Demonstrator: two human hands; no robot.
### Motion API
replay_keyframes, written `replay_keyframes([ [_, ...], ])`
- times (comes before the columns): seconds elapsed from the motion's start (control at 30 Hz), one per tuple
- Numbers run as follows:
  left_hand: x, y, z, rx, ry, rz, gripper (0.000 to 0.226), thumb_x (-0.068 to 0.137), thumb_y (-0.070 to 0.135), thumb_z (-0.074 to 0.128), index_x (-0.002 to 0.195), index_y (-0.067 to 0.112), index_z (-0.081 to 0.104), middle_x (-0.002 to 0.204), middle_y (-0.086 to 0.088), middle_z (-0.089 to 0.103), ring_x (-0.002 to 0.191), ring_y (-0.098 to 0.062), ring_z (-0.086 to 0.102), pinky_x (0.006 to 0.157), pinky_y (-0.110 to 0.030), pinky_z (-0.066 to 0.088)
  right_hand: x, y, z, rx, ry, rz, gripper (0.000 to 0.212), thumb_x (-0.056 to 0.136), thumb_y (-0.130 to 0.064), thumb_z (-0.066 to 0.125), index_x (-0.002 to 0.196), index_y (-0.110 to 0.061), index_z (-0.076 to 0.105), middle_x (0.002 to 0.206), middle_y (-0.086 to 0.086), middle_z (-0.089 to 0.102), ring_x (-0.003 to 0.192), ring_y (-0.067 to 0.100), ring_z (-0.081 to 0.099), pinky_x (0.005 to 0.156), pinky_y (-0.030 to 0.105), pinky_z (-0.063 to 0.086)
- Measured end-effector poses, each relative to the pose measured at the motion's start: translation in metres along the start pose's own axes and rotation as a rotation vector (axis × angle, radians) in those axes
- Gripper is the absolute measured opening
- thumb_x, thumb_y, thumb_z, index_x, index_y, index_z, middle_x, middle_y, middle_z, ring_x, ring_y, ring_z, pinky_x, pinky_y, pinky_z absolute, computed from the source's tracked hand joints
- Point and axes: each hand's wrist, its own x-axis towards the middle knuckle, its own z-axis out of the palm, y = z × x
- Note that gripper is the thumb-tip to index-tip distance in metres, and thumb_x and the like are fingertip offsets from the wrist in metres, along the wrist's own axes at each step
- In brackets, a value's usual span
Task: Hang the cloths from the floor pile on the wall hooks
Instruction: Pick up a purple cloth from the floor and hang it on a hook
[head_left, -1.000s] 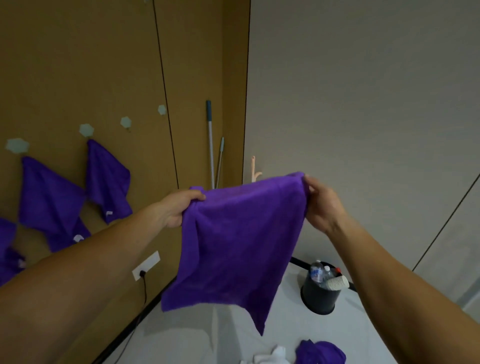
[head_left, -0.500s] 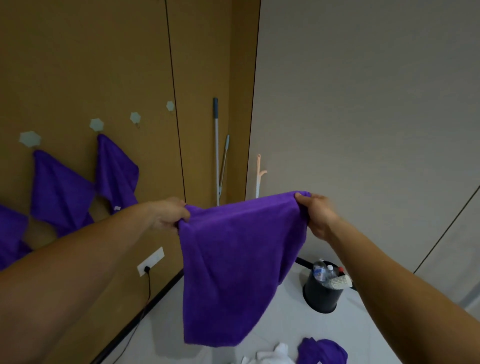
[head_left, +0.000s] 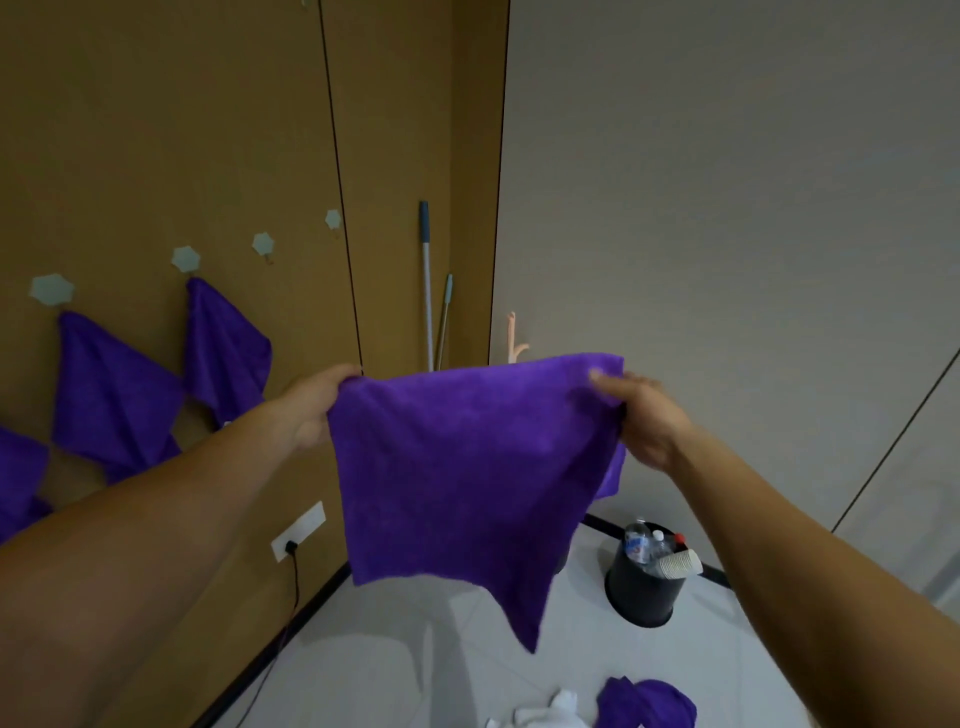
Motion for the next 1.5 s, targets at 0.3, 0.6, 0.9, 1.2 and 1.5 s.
replay_keyframes([
  [0.3, -0.008, 0.003, 0.006, 0.021, 0.115, 0.051, 0.014, 0.096, 0.025, 0.055, 0.088, 0.015, 0.058, 0.08, -0.002, 0.061, 0.072, -0.015, 0.057, 0.068, -0.035, 0.049, 0.008, 0.03, -0.015, -0.451, 0.322, 0.064, 0.03, 0.096, -0.021, 0.058, 0.07, -0.009, 0.049, 0.06, 0.006, 0.039, 0.049, 0.018, 0.032, 0.046, 0.026, 0.025],
  [0.6, -0.005, 0.003, 0.011, 0.259, 0.167, 0.201, 0.015, 0.097, 0.026, 0.052, 0.088, 0.017, 0.059, 0.081, -0.003, 0.058, 0.068, -0.017, 0.051, 0.057, -0.029, 0.043, 0.017, 0.034, -0.017, -0.652, 0.283, 0.066, 0.032, 0.096, -0.028, 0.055, 0.073, -0.006, 0.052, 0.065, 0.008, 0.045, 0.055, 0.02, 0.043, 0.049, 0.026, 0.033],
  [0.9, -0.001, 0.0, -0.01, 0.519, 0.106, 0.0, 0.014, 0.084, 0.014, 0.052, 0.073, 0.015, 0.042, 0.065, -0.006, 0.041, 0.06, -0.02, 0.039, 0.058, -0.029, 0.031, 0.006, 0.03, -0.01, -0.303, 0.098, 0.145, 0.014, 0.088, -0.022, 0.063, 0.085, -0.012, 0.071, 0.089, 0.005, 0.067, 0.083, 0.019, 0.059, 0.068, 0.033, 0.045],
  [1.2, 0.007, -0.004, -0.016, 0.575, 0.088, 0.15, 0.023, 0.091, 0.003, 0.05, 0.069, 0.008, 0.052, 0.069, -0.008, 0.049, 0.064, -0.02, 0.047, 0.059, -0.033, 0.04, 0.003, 0.039, -0.012, -0.352, 0.131, 0.121, 0.015, 0.094, -0.024, 0.059, 0.088, -0.011, 0.065, 0.084, 0.006, 0.06, 0.072, 0.017, 0.05, 0.059, 0.028, 0.042],
  [1.5, 0.017, -0.009, -0.011, 0.596, 0.101, 0.241, 0.007, 0.089, 0.01, 0.062, 0.086, 0.014, 0.067, 0.095, -0.003, 0.066, 0.087, -0.016, 0.061, 0.065, -0.027, 0.049, 0.004, 0.042, -0.016, -0.451, 0.223, 0.107, 0.031, 0.099, -0.028, 0.051, 0.075, -0.008, 0.051, 0.065, 0.007, 0.045, 0.055, 0.018, 0.044, 0.049, 0.03, 0.04],
])
